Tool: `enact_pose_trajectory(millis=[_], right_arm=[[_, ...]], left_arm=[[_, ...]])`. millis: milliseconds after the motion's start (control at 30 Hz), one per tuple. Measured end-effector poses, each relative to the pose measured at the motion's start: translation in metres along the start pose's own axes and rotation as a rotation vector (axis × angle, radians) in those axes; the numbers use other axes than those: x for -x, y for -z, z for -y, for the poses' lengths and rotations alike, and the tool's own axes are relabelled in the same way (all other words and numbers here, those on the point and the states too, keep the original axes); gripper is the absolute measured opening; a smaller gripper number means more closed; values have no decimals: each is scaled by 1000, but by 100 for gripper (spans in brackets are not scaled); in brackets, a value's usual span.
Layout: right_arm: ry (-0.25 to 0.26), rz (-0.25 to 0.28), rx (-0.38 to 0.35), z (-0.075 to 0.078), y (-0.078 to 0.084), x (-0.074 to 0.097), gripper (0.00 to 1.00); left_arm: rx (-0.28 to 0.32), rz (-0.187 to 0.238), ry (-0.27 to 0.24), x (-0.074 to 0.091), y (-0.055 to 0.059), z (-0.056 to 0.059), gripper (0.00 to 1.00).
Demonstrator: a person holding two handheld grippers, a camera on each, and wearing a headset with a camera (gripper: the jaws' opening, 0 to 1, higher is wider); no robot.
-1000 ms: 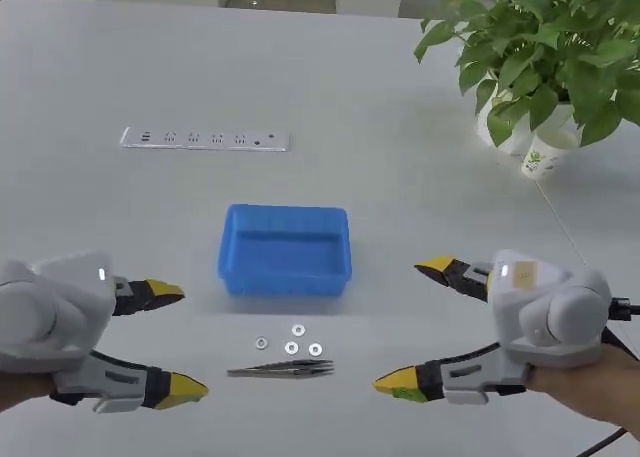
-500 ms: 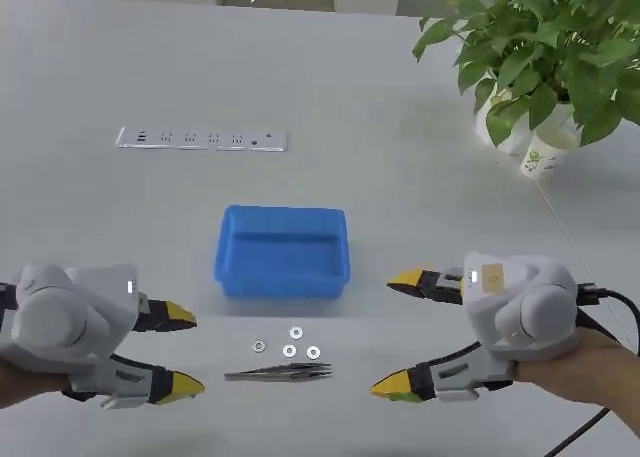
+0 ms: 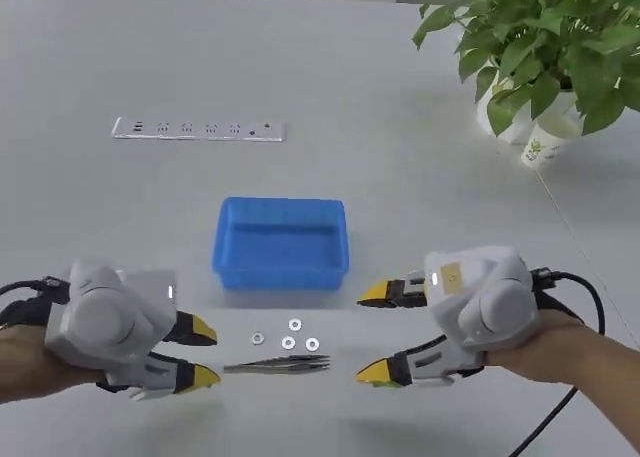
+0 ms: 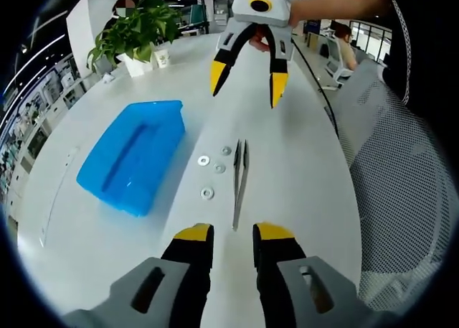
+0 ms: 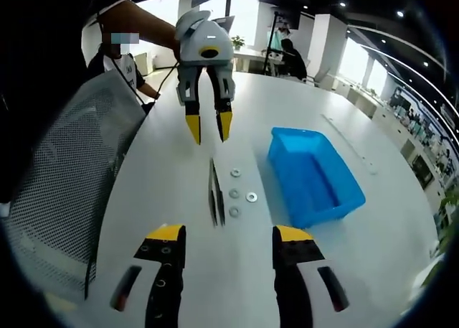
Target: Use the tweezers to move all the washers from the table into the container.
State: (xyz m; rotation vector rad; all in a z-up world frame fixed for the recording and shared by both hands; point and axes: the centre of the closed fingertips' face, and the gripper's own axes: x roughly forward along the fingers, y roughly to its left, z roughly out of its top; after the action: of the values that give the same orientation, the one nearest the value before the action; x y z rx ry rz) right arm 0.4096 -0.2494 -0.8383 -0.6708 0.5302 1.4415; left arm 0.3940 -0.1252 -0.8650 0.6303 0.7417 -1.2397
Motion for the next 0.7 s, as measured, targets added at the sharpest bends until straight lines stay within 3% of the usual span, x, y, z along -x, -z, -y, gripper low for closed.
enact_pose_trajectory(millis=[700], right_arm=[[-62, -20, 18, -10, -6, -33, 37]], left_arm=[[-12, -64, 22, -25, 2, 1, 12]])
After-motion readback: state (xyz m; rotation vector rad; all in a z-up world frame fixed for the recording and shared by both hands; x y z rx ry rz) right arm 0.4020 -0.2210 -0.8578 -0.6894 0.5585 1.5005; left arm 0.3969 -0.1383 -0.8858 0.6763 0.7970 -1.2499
